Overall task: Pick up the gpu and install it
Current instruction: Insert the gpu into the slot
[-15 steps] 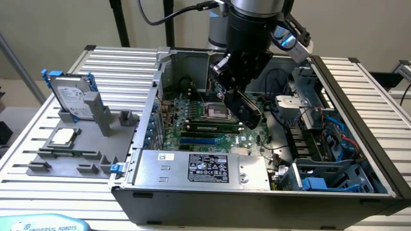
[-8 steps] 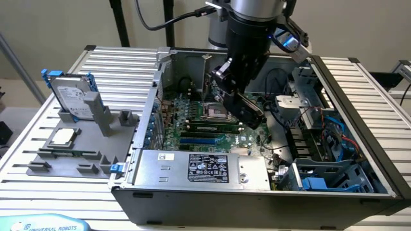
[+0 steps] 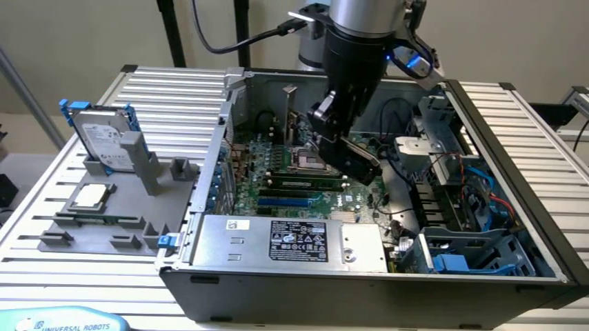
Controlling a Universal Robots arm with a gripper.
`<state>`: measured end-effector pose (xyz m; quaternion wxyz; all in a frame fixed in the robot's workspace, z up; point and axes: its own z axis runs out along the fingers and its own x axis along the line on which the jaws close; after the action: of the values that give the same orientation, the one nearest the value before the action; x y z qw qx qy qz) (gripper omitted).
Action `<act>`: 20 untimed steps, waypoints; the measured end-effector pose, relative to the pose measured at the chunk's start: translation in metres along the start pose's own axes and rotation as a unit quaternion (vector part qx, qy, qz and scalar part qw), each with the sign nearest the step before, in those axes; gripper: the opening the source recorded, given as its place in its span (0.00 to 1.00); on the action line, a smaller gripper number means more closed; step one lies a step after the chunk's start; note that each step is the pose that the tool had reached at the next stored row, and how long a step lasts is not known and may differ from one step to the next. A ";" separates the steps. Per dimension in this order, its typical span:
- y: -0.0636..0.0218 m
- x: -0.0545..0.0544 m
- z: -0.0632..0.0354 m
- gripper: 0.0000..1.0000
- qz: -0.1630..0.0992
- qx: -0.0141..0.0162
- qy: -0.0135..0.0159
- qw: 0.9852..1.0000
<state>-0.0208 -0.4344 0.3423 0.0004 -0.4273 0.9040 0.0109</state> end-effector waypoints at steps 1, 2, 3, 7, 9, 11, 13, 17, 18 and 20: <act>0.0000 0.000 0.0009 0.27 -0.009 0.000 0.000 1.000; 0.0000 0.000 0.0018 0.27 -0.018 0.000 0.000 1.000; -0.0001 0.000 0.0028 0.27 -0.028 0.000 0.000 1.000; -0.0001 0.000 0.0063 0.27 -0.063 0.000 0.001 0.998; -0.0002 0.000 0.0081 0.27 -0.082 0.000 0.001 0.997; -0.0002 0.000 0.0099 0.27 -0.100 0.000 0.001 0.995; -0.0002 0.000 0.0125 0.27 -0.127 0.000 0.001 0.992; -0.0003 0.000 0.0159 0.27 -0.163 0.000 0.002 0.987; -0.0003 0.000 0.0168 0.27 -0.172 0.000 0.002 0.985; -0.0004 0.000 0.0190 0.27 -0.190 0.000 0.002 0.982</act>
<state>-0.0208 -0.4344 0.3233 0.0005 -0.5913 0.8064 0.0097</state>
